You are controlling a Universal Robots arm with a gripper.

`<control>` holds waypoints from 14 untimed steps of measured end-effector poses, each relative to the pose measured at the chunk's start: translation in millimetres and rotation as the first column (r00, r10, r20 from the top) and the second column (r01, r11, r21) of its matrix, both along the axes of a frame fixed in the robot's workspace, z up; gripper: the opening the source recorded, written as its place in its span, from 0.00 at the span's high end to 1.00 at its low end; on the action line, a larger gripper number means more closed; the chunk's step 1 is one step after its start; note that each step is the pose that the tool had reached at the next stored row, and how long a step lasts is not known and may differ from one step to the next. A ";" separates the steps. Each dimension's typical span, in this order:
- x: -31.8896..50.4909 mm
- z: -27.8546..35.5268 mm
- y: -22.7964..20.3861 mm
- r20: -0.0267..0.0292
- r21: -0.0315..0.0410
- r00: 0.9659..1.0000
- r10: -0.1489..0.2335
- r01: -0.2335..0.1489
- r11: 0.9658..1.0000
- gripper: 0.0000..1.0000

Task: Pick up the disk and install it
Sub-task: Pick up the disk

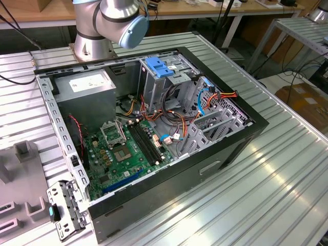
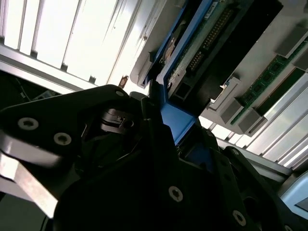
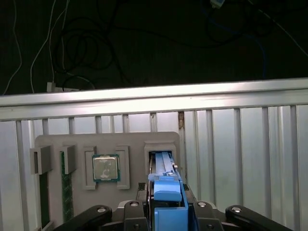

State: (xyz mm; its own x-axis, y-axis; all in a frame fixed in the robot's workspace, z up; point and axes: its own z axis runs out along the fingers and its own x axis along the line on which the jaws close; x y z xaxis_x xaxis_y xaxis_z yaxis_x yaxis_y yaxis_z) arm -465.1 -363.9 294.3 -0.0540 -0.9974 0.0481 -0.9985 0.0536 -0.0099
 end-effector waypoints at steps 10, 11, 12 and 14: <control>0.0 4.3 0.0 0.000 0.000 1.000 0.001 -0.001 1.000 0.63; 0.0 4.3 0.0 0.000 0.000 1.000 0.001 -0.001 1.000 0.63; 0.0 2.7 0.0 0.000 0.000 1.000 0.001 -0.001 1.000 0.63; -0.2 -3.3 0.0 0.000 0.000 1.000 0.001 -0.001 1.000 0.63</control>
